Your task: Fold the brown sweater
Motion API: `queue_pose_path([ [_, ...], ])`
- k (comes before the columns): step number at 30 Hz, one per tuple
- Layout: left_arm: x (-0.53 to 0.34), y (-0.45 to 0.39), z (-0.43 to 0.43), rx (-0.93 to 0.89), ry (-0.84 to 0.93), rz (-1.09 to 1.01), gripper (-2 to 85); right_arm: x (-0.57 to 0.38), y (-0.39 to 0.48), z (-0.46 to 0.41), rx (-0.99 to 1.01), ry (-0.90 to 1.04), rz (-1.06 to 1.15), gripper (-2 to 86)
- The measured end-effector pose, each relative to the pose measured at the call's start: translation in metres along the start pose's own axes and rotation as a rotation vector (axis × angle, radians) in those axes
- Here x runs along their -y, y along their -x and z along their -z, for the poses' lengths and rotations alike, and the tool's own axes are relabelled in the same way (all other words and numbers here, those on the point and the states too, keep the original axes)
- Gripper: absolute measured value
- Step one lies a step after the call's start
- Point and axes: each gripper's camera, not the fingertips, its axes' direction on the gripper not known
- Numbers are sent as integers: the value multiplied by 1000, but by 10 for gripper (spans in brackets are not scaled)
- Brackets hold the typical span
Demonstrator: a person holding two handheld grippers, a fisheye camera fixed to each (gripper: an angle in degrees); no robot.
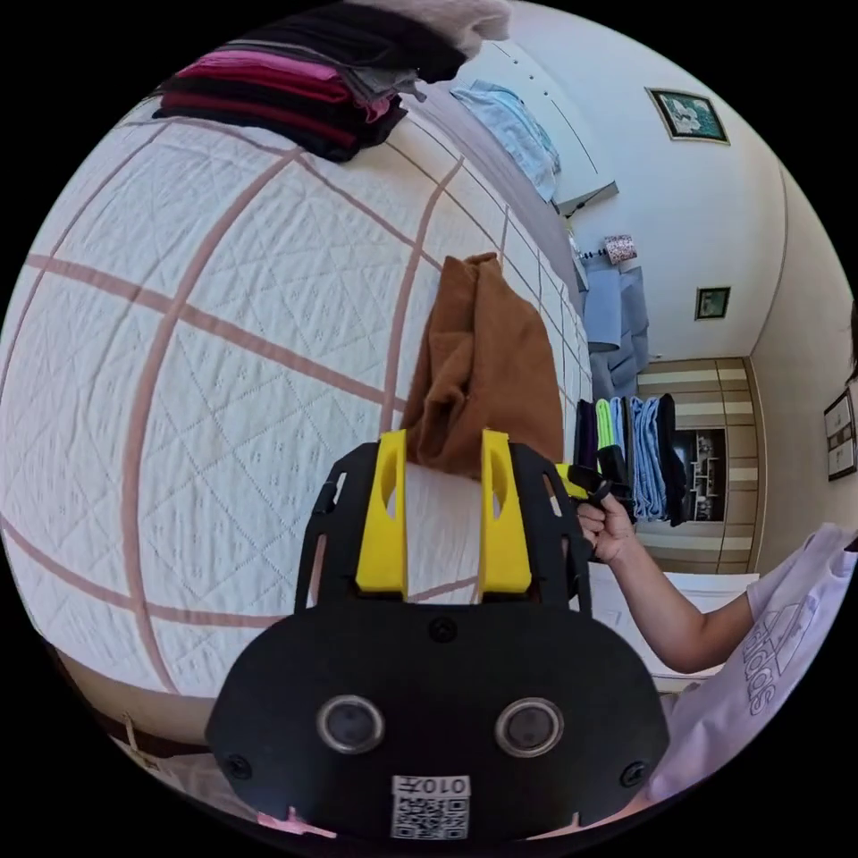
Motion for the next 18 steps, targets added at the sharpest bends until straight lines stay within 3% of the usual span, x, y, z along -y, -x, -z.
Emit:
queue_pose_path([
  [8, -47, -3, 1, -140, -35, 116, 145, -4, -26, -20, 85, -57, -21, 145],
  [12, -36, -7, 16, -58, -131, 58, 155, -8, -43, -25, 157, -107, -51, 122],
  [15, -21, -17, 17, 3, -29, -2, 170, -9, -44, -27, 222, -90, -35, 103],
  [18, -42, -21, 19, -106, -26, 38, 186, -13, -45, -31, 387, -115, -87, 94],
])
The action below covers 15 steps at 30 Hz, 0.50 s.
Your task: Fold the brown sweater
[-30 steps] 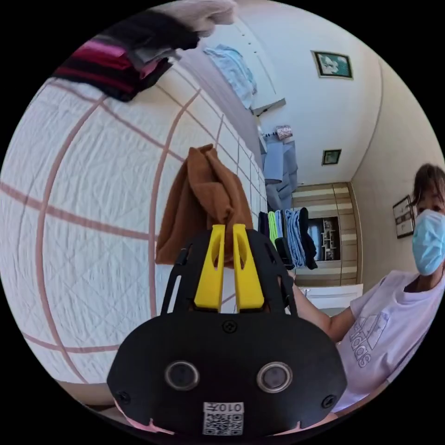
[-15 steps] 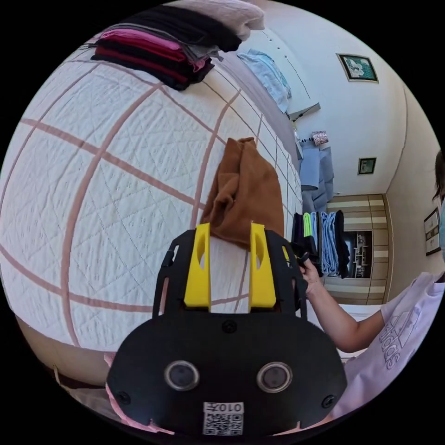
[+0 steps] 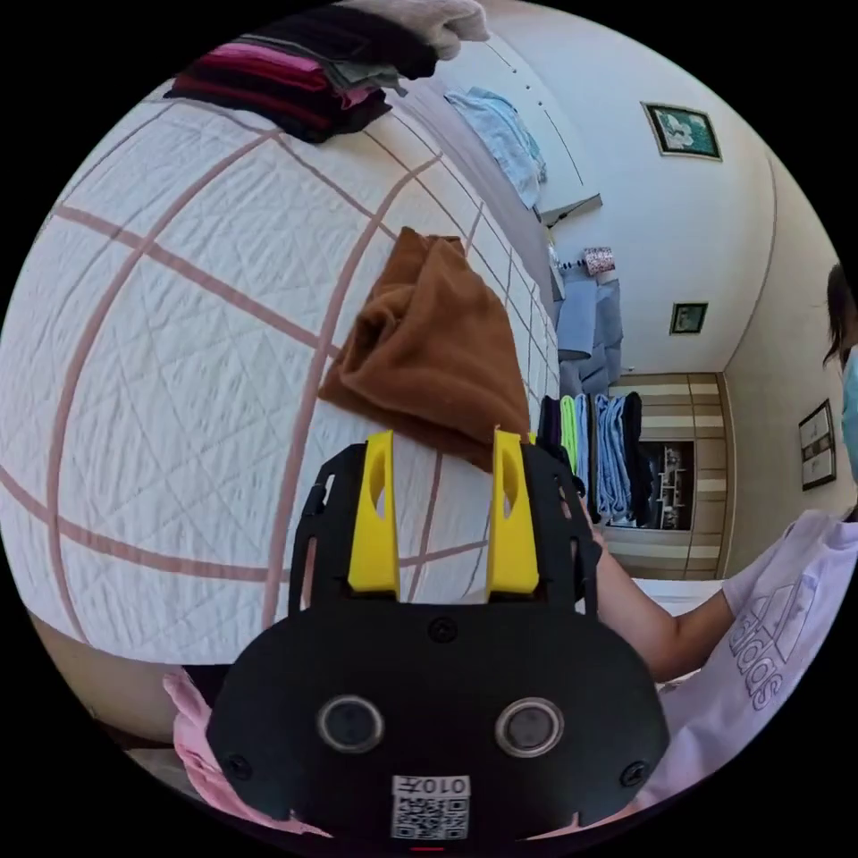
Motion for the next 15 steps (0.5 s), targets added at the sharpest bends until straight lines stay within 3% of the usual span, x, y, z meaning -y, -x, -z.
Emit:
queue_pose_path([
  [4, -40, 22, -26, -373, 9, 277, 221, -10, -1, -8, 122, -14, -37, 90],
  [7, -40, 16, -44, -497, 11, 313, 240, -19, 1, -14, 132, -24, -57, 89],
  [10, -32, 5, -46, -556, -31, 282, 249, -29, 0, -26, 123, -48, -96, 89],
  [15, -35, 1, -25, -491, -67, 306, 235, -53, 7, -68, 27, -105, -115, 91],
])
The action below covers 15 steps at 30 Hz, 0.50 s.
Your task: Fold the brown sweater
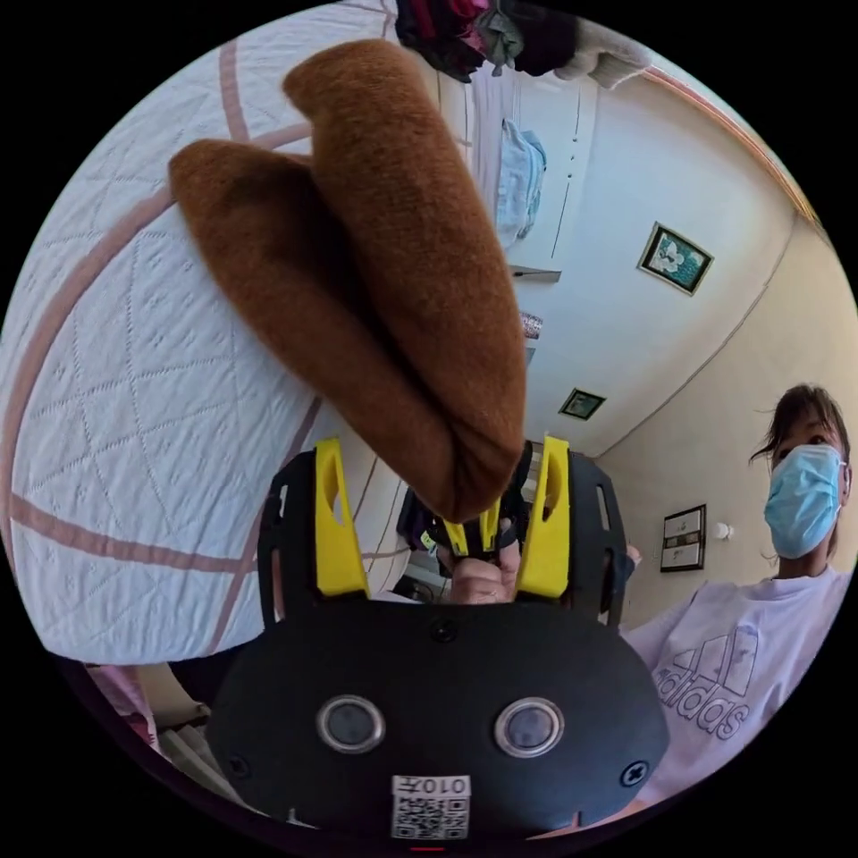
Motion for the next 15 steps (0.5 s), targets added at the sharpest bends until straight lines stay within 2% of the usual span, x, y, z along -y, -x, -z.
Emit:
queue_pose_path([
  [4, -2, -15, 40, 96, -100, -26, 163, -19, -3, -29, -87, 34, 88, 103],
  [6, 3, -18, 55, 127, -68, -17, 141, -19, -17, -21, -109, 45, 119, 115],
  [8, 10, -23, 75, 138, -29, -16, 129, -13, -30, -4, -77, -40, 123, 121],
  [12, 22, -33, 109, 111, 38, -48, 124, 28, -43, -3, -166, -68, 120, 216],
  [15, 28, -36, 139, 67, 58, -25, 122, 51, -53, -21, -82, -88, 139, 214],
])
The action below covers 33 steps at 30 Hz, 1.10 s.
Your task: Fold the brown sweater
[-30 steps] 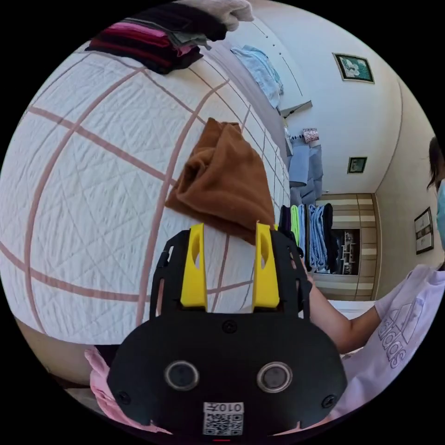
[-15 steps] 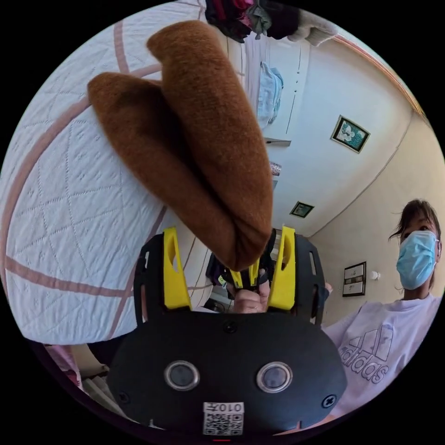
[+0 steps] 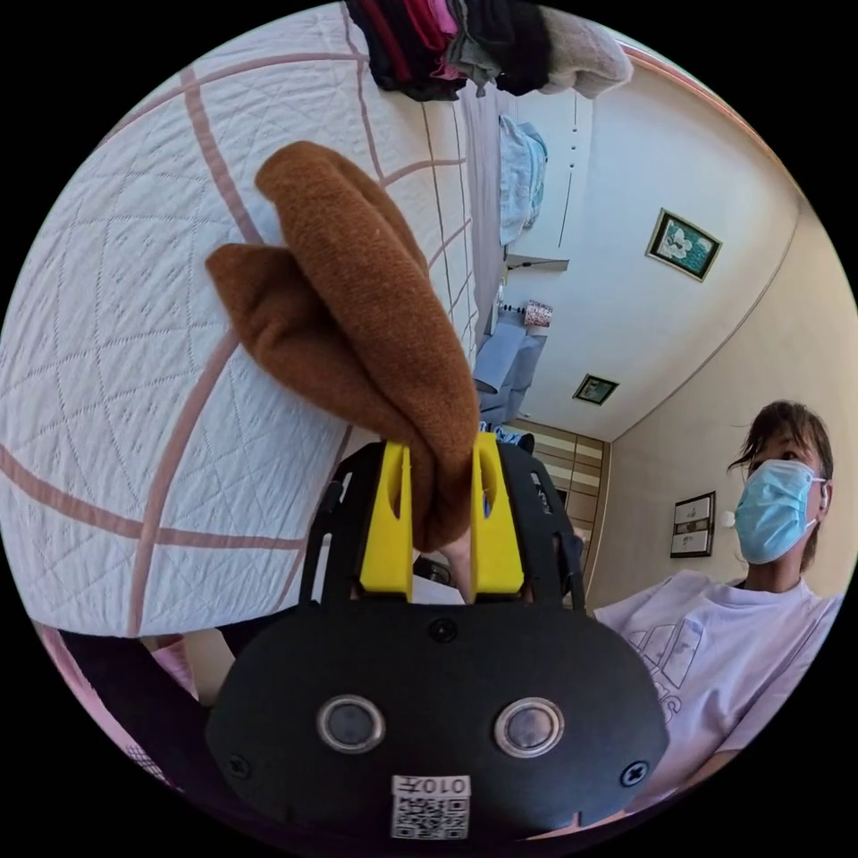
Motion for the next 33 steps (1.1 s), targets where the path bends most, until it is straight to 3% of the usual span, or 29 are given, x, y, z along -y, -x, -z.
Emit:
queue_pose_path([
  [4, -3, -5, 36, 7, 15, 0, 120, 22, -10, -39, -12, 55, 0, 169],
  [6, -4, -6, 51, 7, 16, -6, 119, 29, -20, -61, -15, 97, -48, 92],
  [12, 5, -21, 116, 8, 84, -77, 118, -16, 10, -91, -39, 91, 6, 65],
  [23, 27, -128, 394, 17, 367, -235, 119, -196, 161, -254, -28, 192, 118, 73],
  [33, -31, -182, 594, 48, 217, -264, 119, -273, 199, -393, 44, 423, 191, 74],
])
